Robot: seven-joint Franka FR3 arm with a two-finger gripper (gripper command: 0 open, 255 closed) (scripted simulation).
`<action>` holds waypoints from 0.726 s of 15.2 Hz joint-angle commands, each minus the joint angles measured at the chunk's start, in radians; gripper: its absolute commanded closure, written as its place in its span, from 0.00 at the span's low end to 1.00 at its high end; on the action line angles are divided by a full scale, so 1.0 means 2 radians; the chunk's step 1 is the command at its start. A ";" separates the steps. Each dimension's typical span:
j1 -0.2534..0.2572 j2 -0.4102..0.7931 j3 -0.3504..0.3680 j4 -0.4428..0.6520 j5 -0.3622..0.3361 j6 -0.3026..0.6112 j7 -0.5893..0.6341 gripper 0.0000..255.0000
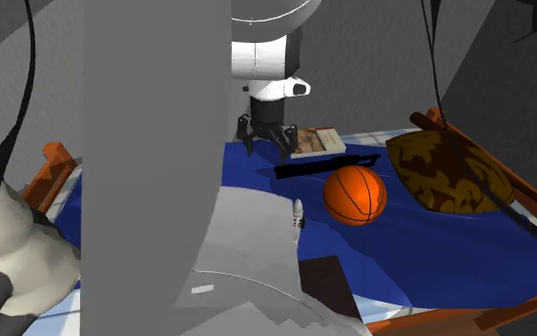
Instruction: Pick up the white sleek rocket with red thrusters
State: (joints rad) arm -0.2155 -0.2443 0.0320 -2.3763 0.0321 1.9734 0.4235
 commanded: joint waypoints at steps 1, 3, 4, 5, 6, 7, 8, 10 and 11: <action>-0.011 0.030 -0.006 0.001 -0.004 0.021 0.016 0.00; -0.020 0.060 -0.013 0.005 -0.006 0.040 0.032 0.00; -0.024 0.075 -0.016 0.007 -0.007 0.049 0.040 0.00; -0.028 0.091 -0.020 0.010 -0.008 0.057 0.047 0.00; -0.032 0.106 -0.023 0.012 -0.008 0.066 0.055 0.00; -0.036 0.121 -0.027 0.015 -0.009 0.074 0.062 0.00; -0.040 0.136 -0.031 0.018 -0.009 0.082 0.069 0.00; -0.048 0.166 -0.039 0.025 -0.009 0.098 0.083 0.00; -0.052 0.181 -0.044 0.029 -0.008 0.105 0.089 0.00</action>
State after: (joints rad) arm -0.3090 0.0909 -0.0444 -2.3209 0.0167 2.1674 0.5912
